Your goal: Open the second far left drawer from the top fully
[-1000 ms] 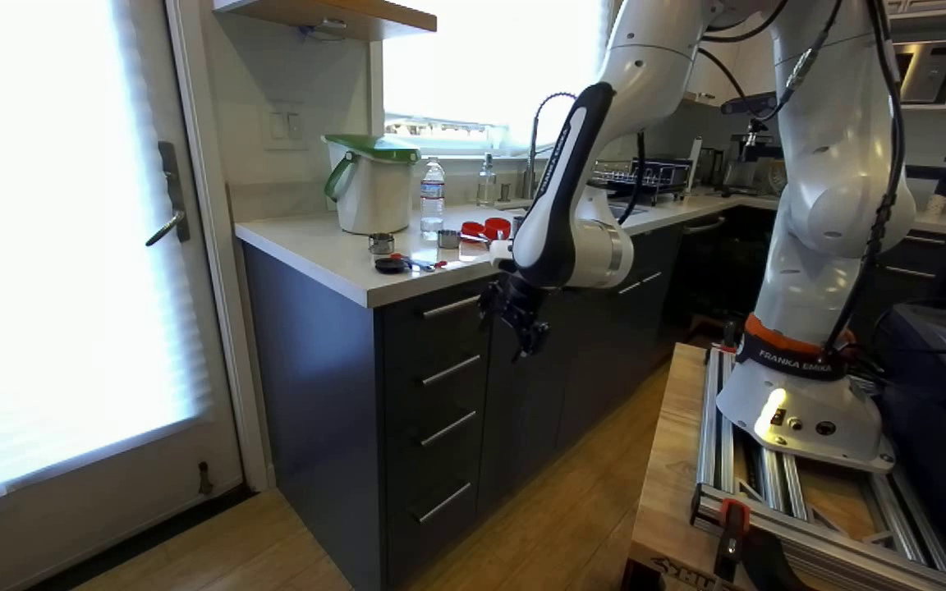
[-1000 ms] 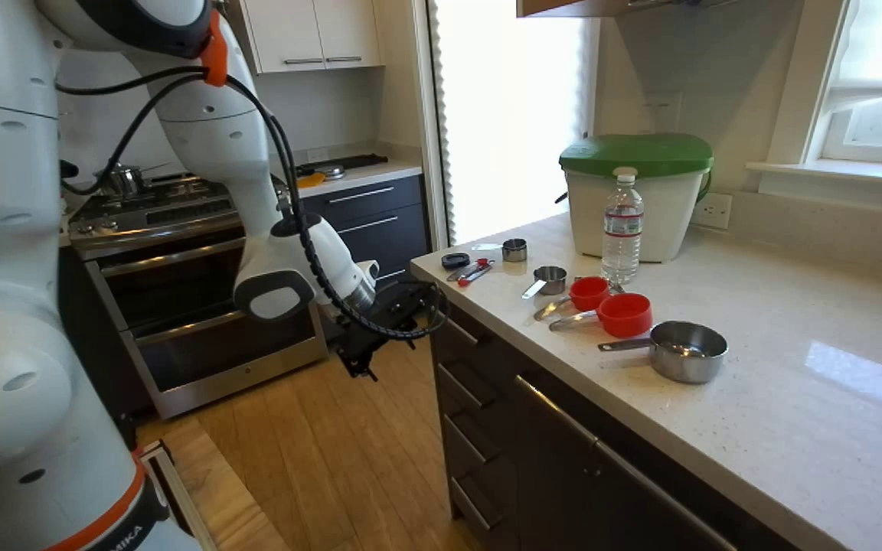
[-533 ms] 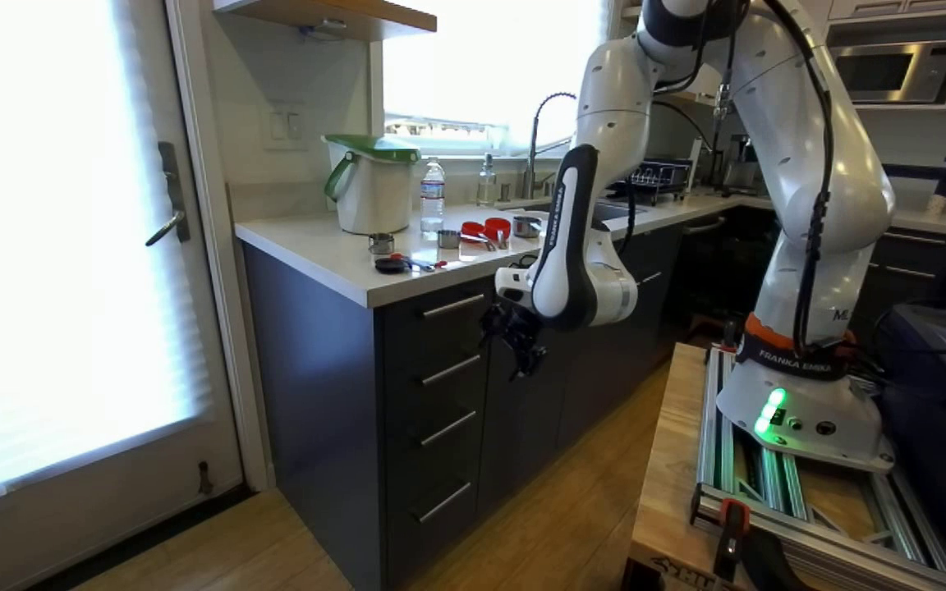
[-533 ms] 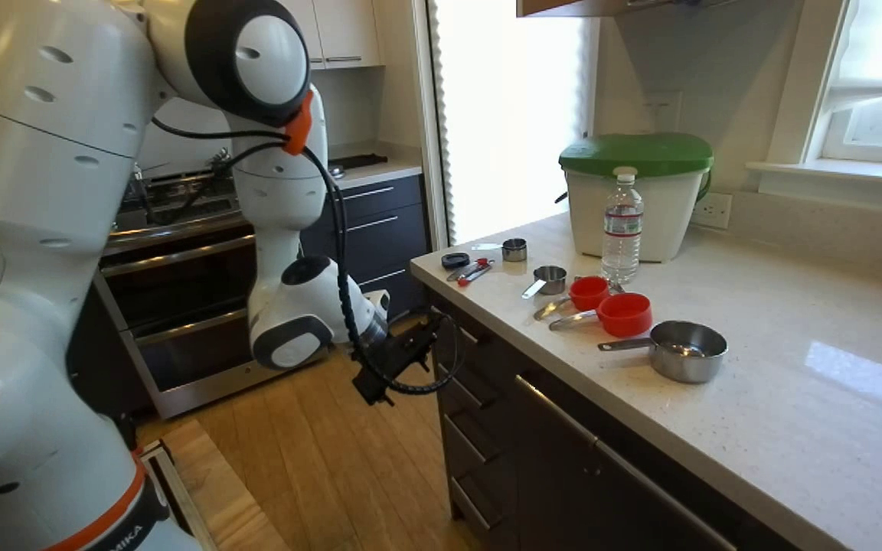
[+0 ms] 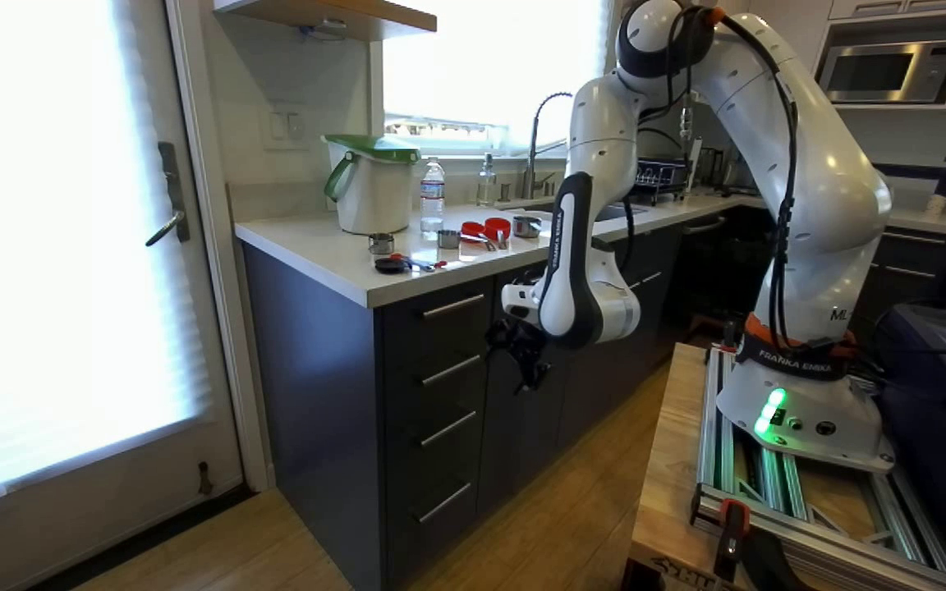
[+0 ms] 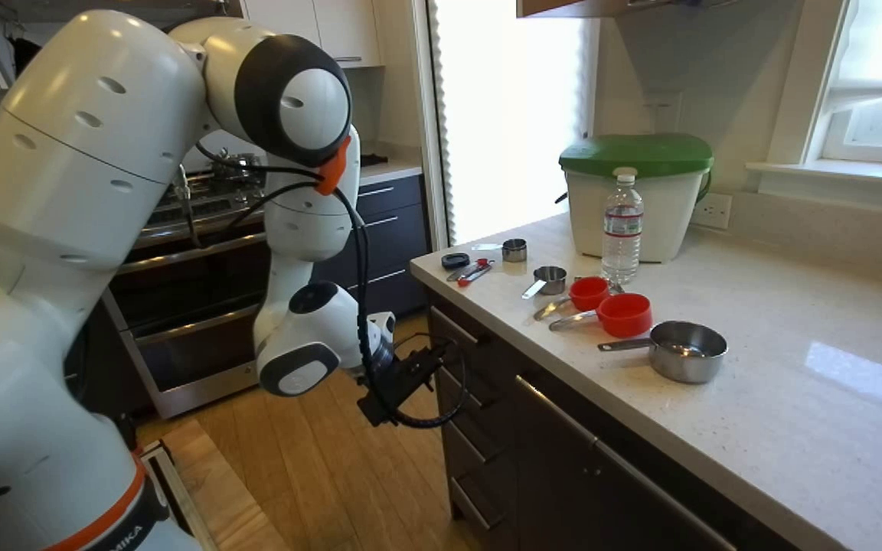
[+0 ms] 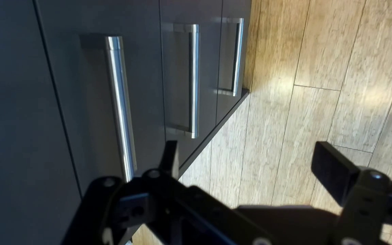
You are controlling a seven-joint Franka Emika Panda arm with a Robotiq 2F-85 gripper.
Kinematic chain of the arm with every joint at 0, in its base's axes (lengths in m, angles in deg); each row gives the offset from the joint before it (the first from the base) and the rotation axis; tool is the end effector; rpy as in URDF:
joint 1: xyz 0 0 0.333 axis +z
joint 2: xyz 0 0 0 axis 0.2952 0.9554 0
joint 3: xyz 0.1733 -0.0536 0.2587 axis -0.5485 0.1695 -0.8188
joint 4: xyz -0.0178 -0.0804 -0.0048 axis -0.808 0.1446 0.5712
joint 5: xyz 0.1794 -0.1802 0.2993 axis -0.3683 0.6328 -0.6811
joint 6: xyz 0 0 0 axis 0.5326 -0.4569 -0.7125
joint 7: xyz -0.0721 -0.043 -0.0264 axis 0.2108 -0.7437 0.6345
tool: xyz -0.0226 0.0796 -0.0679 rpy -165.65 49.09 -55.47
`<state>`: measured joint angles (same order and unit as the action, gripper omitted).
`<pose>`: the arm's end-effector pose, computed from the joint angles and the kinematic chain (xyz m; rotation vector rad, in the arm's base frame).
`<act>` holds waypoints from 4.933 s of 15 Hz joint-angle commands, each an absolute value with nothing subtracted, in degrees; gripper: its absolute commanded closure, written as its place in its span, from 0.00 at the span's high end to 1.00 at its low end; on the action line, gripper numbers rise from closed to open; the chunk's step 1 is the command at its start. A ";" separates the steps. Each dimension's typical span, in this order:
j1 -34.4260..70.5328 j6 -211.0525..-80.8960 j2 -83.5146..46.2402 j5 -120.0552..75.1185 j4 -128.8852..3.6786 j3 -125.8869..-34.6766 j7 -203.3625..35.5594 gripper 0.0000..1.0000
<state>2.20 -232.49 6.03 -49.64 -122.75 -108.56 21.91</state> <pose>0.3844 0.0376 0.0840 2.1686 1.7806 0.5095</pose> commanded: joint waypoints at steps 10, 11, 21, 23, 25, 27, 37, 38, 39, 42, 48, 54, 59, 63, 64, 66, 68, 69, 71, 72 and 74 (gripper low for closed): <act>27.98 -233.86 9.52 -33.41 -115.79 -84.44 -3.85 1.00; 29.17 -233.76 9.93 -33.12 -115.23 -83.37 -4.95 1.00; 35.03 -237.93 15.35 -33.41 -109.60 -76.58 -8.40 1.00; 35.33 -239.31 16.82 -33.77 -108.27 -75.99 -8.60 0.86; 35.69 -240.33 18.17 -34.08 -107.16 -75.48 -8.69 0.79; 35.85 -241.21 19.38 -34.23 -106.13 -75.20 -9.08 0.65; 36.93 -242.25 22.68 -34.53 -103.53 -74.12 -9.52 0.24; 37.19 -242.76 22.70 -34.69 -103.42 -73.81 -9.18 0.16; 37.33 -242.73 22.54 -34.62 -103.52 -73.60 -8.97 0.07; 38.12 -241.26 21.77 -34.65 -104.51 -72.78 -7.98 0.05; 38.47 -236.22 20.65 -33.34 -107.67 -71.94 -7.24 0.05; 36.74 -238.38 19.92 -30.26 -111.04 -72.09 -8.37 0.05; 35.79 -239.95 19.03 -27.47 -113.73 -71.85 -9.37 0.05; 38.12 -243.51 19.24 -33.33 -116.17 -69.84 -8.89 0.05; 38.80 -245.09 19.53 -35.16 -116.47 -69.54 -8.84 0.05; 39.82 -247.15 20.05 -37.70 -116.80 -69.56 -8.89 0.05; 40.95 -249.18 20.81 -40.37 -116.97 -69.78 -8.98 0.05; 33.84 -252.01 19.93 -31.29 -116.93 -74.80 -16.93 0.05; 32.39 -255.06 20.59 -29.45 -117.57 -75.07 -20.59 0.05; 30.94 -256.91 20.95 -27.68 -117.93 -75.27 -22.06 0.05; 28.50 -254.05 18.20 -25.87 -118.30 -75.05 -26.11 0.05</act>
